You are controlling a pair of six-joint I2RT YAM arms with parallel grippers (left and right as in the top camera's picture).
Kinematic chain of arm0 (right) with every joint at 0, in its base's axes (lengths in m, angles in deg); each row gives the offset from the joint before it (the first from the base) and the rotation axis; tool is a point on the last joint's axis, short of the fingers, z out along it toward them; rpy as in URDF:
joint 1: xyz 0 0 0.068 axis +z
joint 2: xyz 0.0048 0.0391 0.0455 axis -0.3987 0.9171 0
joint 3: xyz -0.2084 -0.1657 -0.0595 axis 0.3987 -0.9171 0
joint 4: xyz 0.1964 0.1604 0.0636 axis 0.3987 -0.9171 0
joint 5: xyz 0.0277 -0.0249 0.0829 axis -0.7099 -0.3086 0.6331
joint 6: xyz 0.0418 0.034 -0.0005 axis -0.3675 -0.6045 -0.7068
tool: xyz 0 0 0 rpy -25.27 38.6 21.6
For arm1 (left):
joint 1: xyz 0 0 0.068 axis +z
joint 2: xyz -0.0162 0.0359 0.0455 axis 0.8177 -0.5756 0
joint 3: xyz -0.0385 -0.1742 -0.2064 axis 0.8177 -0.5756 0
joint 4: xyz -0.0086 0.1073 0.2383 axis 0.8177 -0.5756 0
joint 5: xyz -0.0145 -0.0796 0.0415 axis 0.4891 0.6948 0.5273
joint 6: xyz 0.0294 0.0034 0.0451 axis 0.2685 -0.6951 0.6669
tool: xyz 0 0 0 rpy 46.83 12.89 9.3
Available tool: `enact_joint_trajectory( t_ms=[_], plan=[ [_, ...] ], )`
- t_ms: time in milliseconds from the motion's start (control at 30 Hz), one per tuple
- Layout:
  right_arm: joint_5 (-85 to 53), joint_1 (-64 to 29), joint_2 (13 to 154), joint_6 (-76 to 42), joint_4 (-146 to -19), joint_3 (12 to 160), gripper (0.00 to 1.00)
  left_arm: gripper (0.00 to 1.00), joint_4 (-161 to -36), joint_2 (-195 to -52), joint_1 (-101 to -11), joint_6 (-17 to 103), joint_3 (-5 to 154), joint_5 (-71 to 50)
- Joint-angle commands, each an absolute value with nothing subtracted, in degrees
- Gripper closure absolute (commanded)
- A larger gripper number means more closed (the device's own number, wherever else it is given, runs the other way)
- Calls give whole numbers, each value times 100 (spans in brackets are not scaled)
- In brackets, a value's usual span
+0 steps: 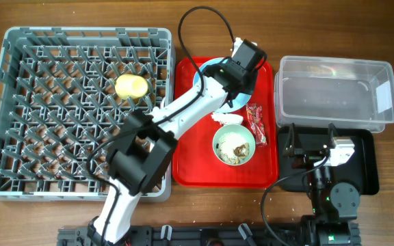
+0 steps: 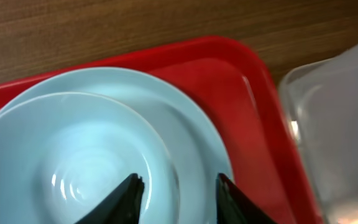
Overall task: Sort waste into correct bins and load items into the dishwasher rack
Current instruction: 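Reach the left gripper to the light-blue bowl on the plate, then carry the light-blue bowl into the rack and release it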
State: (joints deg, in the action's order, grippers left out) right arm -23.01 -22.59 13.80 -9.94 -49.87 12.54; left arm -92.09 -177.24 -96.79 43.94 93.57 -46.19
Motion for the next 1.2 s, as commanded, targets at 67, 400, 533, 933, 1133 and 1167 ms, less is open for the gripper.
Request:
enact_joint_trajectory(
  t_ms=[67,400,533,933,1133,1167],
  plan=[
    [-2354,-2288,1356,-1062,-4954,1247,0,73,-9325,-17899,-9692,4396,9331,-4822],
    [-2354,-2288,1356,-1062,-4954,1247,0,96,-9412,-18050,-9690,4396,9333,-5528],
    [-2354,-2288,1356,-1062,-4954,1247,0,96,-9720,-16821,-9681,4394,9337,-5627],
    [-2354,-2288,1356,-1064,-4954,1247,0,96,-15143,-13361,-6248,7462,8848,2574],
    [-2354,-2288,1356,-1064,-4954,1247,0,96,-14526,-13374,-5295,8286,6572,3534],
    [-2354,-2288,1356,-1062,-4954,1247,0,96,-14120,-13374,-5122,8282,6133,3647]
  ],
)
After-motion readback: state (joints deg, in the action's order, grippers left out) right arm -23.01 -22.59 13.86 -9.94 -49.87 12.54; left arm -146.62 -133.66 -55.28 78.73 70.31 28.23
